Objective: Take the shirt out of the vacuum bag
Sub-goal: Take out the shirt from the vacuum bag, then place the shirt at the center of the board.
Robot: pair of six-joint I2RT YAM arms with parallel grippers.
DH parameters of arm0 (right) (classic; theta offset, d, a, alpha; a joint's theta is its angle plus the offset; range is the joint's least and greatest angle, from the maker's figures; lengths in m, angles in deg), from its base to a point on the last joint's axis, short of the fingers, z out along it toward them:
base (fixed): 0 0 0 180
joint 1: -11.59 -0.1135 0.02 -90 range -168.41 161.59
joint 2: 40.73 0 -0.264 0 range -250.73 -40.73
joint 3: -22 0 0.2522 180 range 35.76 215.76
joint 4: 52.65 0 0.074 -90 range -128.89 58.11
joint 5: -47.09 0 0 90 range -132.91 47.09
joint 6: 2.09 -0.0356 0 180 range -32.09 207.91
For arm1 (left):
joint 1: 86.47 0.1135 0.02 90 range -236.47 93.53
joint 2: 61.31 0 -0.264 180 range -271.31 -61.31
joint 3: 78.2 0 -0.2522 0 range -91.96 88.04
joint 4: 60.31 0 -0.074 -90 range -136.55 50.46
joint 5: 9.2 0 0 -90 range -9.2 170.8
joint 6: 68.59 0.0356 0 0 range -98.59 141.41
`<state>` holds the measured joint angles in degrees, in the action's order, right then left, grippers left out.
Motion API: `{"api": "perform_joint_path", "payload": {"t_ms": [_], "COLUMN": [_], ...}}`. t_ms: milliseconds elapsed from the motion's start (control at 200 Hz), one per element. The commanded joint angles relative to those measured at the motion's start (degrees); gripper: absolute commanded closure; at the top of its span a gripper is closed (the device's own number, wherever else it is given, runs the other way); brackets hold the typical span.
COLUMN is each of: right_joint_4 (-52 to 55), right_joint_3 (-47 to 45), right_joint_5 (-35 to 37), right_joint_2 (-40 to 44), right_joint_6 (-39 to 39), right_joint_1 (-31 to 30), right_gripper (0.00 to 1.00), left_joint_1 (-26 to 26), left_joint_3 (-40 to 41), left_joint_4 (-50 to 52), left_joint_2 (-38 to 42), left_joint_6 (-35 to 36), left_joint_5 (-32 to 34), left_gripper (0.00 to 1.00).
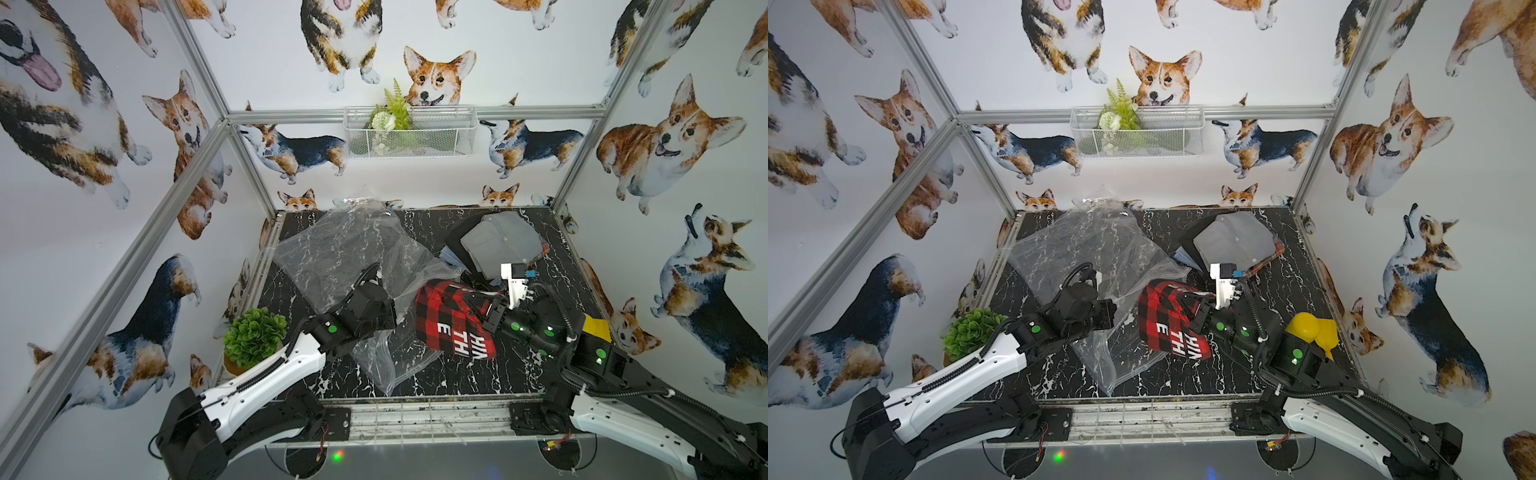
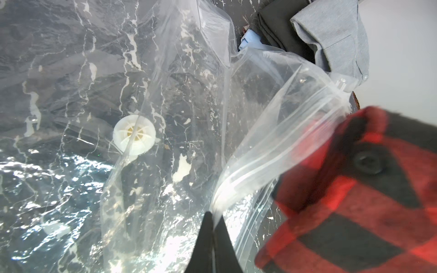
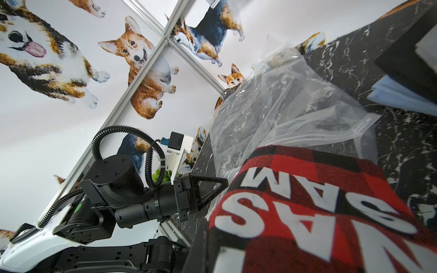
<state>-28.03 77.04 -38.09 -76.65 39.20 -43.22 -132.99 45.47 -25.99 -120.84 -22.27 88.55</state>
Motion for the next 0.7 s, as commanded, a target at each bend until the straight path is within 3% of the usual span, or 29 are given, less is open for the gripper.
{"api": "perform_joint_path", "payload": {"t_ms": [0, 280, 565, 695], "right_joint_4": [7.48, 14.34, 9.28, 9.85], "right_joint_3": [1.16, 5.08, 2.73, 4.86], "right_joint_5": [4.99, 3.08, -5.83, -6.47], "right_joint_2": [3.33, 6.33, 3.36, 2.48], "right_joint_6": [3.44, 6.92, 4.96, 6.31], "right_joint_1": [1.51, 13.75, 24.7, 28.67], "right_gripper": [1.0, 1.0, 1.0, 1.0], "left_joint_1": [0.01, -0.06, -0.06, -0.01], "left_joint_3": [0.3, 0.78, 1.52, 2.18], "left_joint_4": [0.05, 0.89, 2.28, 2.4], "left_joint_2": [0.28, 1.6, 3.45, 4.04], "left_joint_6": [-0.17, -0.16, -0.3, -0.42], "left_joint_5": [0.56, 0.49, 0.69, 0.71], "left_gripper": [1.0, 1.0, 1.0, 1.0]}}
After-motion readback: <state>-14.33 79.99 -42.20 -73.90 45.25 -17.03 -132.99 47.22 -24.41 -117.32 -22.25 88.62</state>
